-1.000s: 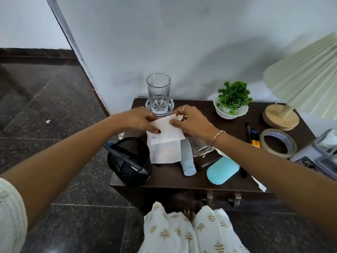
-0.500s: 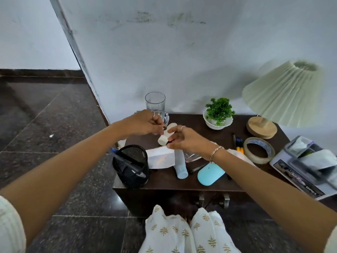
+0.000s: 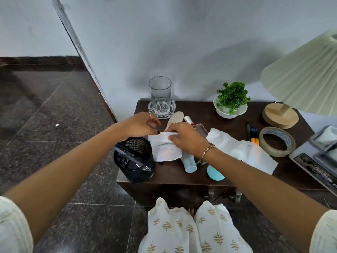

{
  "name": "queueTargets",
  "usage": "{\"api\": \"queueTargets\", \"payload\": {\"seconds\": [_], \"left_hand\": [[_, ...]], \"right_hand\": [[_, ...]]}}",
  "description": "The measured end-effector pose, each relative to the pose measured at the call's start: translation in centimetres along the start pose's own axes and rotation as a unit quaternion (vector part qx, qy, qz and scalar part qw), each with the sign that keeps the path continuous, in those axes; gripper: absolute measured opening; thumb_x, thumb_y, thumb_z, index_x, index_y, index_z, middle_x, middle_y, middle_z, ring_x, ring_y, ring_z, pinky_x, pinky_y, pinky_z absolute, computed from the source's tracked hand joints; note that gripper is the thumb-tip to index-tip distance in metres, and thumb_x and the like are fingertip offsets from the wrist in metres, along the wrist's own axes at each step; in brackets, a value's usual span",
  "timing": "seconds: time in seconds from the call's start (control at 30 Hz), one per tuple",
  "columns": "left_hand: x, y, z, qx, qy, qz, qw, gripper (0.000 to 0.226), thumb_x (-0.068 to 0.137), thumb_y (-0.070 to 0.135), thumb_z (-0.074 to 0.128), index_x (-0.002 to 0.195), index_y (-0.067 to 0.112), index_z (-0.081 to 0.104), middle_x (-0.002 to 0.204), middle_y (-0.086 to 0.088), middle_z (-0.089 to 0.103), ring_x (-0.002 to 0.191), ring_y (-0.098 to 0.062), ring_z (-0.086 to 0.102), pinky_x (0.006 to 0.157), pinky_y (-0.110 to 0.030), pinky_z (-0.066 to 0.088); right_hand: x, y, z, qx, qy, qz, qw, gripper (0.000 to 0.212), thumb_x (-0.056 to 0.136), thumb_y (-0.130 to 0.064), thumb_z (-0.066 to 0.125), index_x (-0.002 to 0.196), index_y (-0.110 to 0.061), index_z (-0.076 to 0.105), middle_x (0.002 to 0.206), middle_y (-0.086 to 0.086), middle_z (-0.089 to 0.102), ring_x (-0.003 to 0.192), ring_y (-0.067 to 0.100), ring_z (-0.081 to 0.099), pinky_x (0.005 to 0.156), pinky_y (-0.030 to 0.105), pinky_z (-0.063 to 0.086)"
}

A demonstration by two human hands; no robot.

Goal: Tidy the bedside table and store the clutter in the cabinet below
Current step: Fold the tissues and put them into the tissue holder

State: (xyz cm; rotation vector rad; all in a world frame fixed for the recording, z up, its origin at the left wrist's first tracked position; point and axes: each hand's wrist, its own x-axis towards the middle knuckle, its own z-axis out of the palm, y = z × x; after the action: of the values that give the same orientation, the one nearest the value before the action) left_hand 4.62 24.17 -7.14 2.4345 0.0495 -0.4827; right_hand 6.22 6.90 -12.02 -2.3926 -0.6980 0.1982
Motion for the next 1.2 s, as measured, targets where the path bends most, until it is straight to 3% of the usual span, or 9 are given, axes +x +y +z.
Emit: {"api": "queueTargets", "payload": {"seconds": [0.17,0.27,0.4,0.47,0.6,0.8,0.9,1.03,1.2], "left_hand": [[-0.9,0.0,-0.6,-0.087,-0.051,0.033,0.994,0.066,0.072,0.008,0.079,0.13,0.018,0.049,0.126,0.006,0.057,0.117,-0.01,0.053,0.099,-0.024,0.041],[-1.8,1.4,-1.4,-0.084,-0.015,0.056,0.995,0.063,0.073,0.01,0.079,0.129,0.018,0.051,0.121,0.004,0.059,0.106,-0.013,0.059,0.089,-0.02,0.044],[-3.3,2.9,-2.2,-0.156,0.038,0.08,0.984,0.031,0.079,0.013,0.074,0.108,0.016,0.066,0.108,-0.006,0.071,0.095,-0.015,0.066,0.085,-0.024,0.052],[-4.5,3.8,-2.5,-0.184,0.044,0.097,0.977,0.026,0.081,0.011,0.071,0.105,0.021,0.067,0.105,-0.002,0.073,0.098,-0.015,0.067,0.089,-0.028,0.052],[-8.1,6.5,-2.4,-0.25,-0.009,0.135,0.959,0.042,0.077,0.012,0.074,0.117,0.014,0.062,0.107,-0.002,0.072,0.099,-0.012,0.068,0.088,-0.023,0.054],[-12.6,10.2,1.2,-0.362,0.012,0.149,0.92,0.017,0.083,0.01,0.066,0.099,0.017,0.066,0.092,-0.004,0.071,0.09,-0.017,0.067,0.077,-0.031,0.058],[-14.5,11.7,3.4,-0.359,0.037,0.163,0.918,0.015,0.085,0.004,0.065,0.09,0.017,0.068,0.09,-0.004,0.072,0.089,-0.022,0.065,0.081,-0.038,0.055],[-16.8,13.9,5.7,-0.35,0.069,0.194,0.914,0.016,0.085,0.006,0.066,0.087,0.022,0.068,0.079,0.009,0.072,0.078,-0.01,0.064,0.067,-0.027,0.055],[-19.0,16.2,8.8,-0.385,0.022,0.175,0.906,0.025,0.081,0.011,0.071,0.104,0.016,0.064,0.101,-0.003,0.072,0.095,-0.02,0.067,0.086,-0.041,0.055]], "right_hand": [[-0.9,-0.4,-2.0,0.085,0.059,0.026,0.994,0.009,0.087,-0.013,0.06,0.095,-0.011,0.064,0.092,0.003,0.065,0.081,0.013,0.053,0.06,0.004,0.036],[-1.7,-0.9,-3.8,0.126,0.063,0.03,0.99,0.005,0.086,-0.017,0.062,0.087,-0.02,0.059,0.085,-0.004,0.059,0.077,0.011,0.053,0.068,0.017,0.042],[-3.4,-2.1,-6.6,0.227,0.068,0.043,0.971,0.007,0.087,-0.01,0.062,0.092,-0.014,0.061,0.096,0.011,0.068,0.085,0.026,0.065,0.08,0.038,0.054],[-4.6,-2.9,-7.9,0.28,0.068,0.053,0.956,0.008,0.087,-0.01,0.063,0.094,-0.014,0.061,0.098,0.014,0.068,0.084,0.023,0.067,0.075,0.034,0.058],[-7.5,-4.4,-10.4,0.295,0.081,0.055,0.951,0.011,0.087,-0.009,0.063,0.097,-0.008,0.063,0.086,0.004,0.067,0.066,0.002,0.063,0.055,0.016,0.051],[-13.9,-5.9,-12.8,0.248,0.096,0.068,0.961,0.008,0.087,-0.013,0.064,0.093,-0.019,0.064,0.093,0.007,0.068,0.086,0.02,0.063,0.08,0.033,0.052],[-17.9,-6.0,-13.4,0.341,0.104,0.095,0.93,0.017,0.085,-0.013,0.066,0.102,-0.017,0.063,0.097,0.007,0.07,0.087,0.018,0.065,0.079,0.033,0.053],[-22.9,-5.5,-14.2,0.44,0.089,0.125,0.885,0.032,0.082,-0.006,0.067,0.113,-0.011,0.059,0.106,0.006,0.071,0.098,0.018,0.068,0.083,0.034,0.058],[-28.0,-4.9,-14.8,0.53,0.179,0.133,0.818,0.022,0.081,-0.006,0.065,0.103,-0.01,0.063,0.098,0.005,0.072,0.088,0.021,0.067,0.08,0.041,0.057]]}}
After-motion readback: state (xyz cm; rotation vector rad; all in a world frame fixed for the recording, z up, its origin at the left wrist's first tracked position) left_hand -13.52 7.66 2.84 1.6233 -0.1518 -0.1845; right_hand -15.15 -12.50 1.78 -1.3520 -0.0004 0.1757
